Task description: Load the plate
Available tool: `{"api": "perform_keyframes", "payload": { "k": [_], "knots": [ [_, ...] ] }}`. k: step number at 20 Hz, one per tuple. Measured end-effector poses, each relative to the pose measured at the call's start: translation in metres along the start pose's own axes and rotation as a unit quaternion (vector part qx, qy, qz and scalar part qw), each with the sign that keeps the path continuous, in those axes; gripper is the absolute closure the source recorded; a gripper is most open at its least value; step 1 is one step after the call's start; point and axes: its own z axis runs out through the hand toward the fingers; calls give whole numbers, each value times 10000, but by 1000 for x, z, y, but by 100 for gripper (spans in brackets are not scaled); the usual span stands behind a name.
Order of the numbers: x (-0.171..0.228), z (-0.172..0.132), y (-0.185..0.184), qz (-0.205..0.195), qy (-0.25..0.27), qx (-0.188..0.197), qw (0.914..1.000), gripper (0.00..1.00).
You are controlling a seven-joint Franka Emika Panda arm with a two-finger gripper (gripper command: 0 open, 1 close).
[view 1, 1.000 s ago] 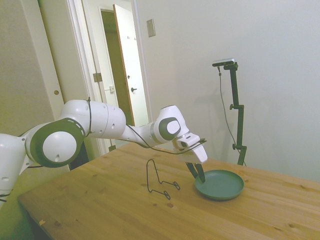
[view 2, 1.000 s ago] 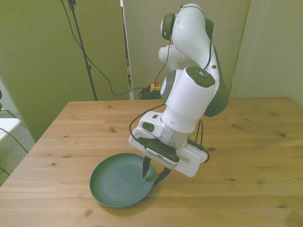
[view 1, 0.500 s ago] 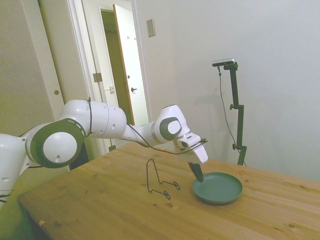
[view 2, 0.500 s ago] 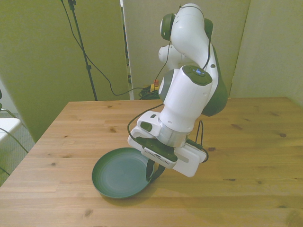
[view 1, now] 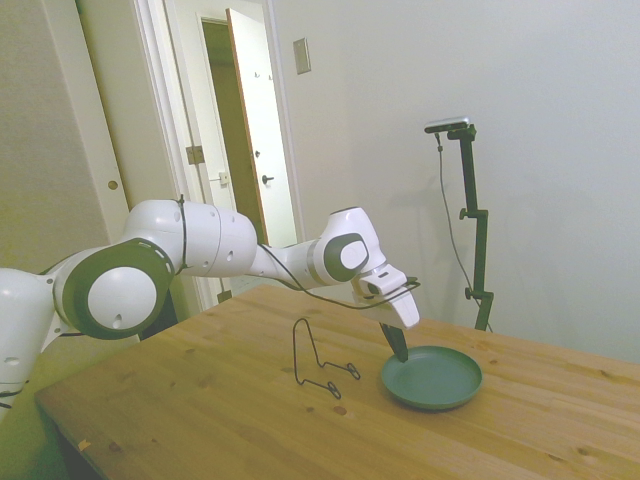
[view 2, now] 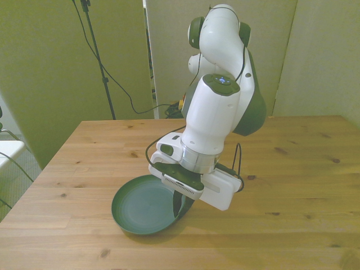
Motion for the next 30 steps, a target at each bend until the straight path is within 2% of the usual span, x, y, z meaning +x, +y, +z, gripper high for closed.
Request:
{"api": "perform_keyframes", "payload": {
  "k": [9, 19, 27, 30],
  "knots": [
    [5, -32, -14, 216, -253, 469, 9983, 100],
    [6, -108, -33, 352, -576, 1052, 9922, 100],
    [9, -176, -28, 493, -951, 1499, 9829, 100],
    [15, -208, -13, 445, -1399, 1776, 9731, 100]
  ]
}}
